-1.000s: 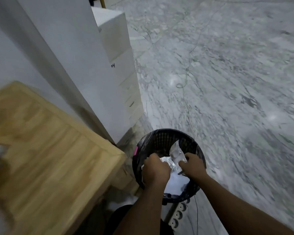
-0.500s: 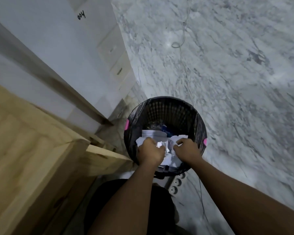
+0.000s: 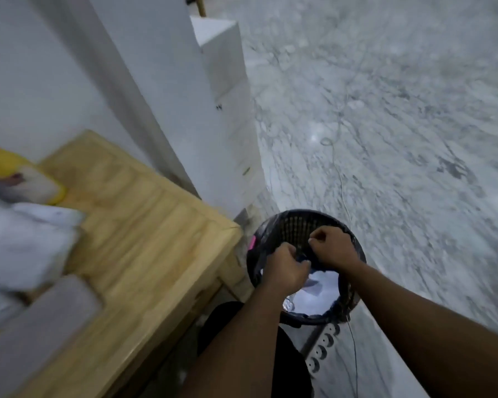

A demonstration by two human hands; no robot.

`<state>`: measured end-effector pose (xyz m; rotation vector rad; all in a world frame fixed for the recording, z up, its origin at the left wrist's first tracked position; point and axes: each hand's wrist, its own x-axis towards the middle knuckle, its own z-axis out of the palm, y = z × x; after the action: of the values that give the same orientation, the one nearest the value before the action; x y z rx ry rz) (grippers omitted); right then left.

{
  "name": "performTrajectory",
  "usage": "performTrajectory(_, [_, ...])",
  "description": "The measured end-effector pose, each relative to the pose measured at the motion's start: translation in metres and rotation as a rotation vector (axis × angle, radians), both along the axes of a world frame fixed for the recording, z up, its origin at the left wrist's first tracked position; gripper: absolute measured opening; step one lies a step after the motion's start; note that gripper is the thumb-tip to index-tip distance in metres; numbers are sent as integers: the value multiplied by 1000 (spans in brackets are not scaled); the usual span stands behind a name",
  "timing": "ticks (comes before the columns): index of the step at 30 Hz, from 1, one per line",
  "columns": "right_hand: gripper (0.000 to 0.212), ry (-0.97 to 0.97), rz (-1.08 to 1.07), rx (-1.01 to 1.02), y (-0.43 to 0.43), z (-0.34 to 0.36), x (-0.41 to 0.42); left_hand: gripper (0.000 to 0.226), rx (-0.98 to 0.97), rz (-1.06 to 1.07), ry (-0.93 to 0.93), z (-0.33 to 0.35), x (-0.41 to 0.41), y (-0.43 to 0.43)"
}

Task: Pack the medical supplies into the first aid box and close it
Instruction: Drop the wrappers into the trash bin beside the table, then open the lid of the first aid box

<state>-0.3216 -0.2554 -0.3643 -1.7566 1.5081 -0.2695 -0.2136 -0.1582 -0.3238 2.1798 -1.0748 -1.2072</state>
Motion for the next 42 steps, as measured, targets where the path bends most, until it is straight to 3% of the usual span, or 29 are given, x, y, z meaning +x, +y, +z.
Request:
performTrajectory(2, [17, -35, 8, -84, -1, 40, 8, 16, -65, 9, -40, 35, 0, 11])
performTrajectory(8, [11, -301, 38, -189, 34, 169, 31, 25, -270, 58, -111, 137, 10, 60])
performTrajectory(13, [13, -428, 191, -268, 99, 256, 74, 15, -449, 165, -194, 219, 47, 127])
performTrajectory(20, [14, -516, 432, -390, 185, 334, 159, 18, -568, 394, -394, 298, 131, 234])
performTrajectory(27, [14, -521, 668, -359, 266, 348, 246, 16, -623, 716, -747, 316, 215, 336])
performTrajectory(30, [16, -502, 731, -316, 298, 333, 284, 22, -519, 787, -927, 309, 250, 375])
performTrajectory(34, [33, -499, 619, -176, 328, 301, 319, 42, -236, 740, -979, 289, 280, 413])
performTrajectory(38, [47, -579, 457, -52, 338, 281, 336, 47, -186, 724, -1094, 279, 280, 424])
performTrajectory(42, [67, -634, 318, 282, 342, 282, 340, 45, -201, 728, -1176, 276, 265, 423])
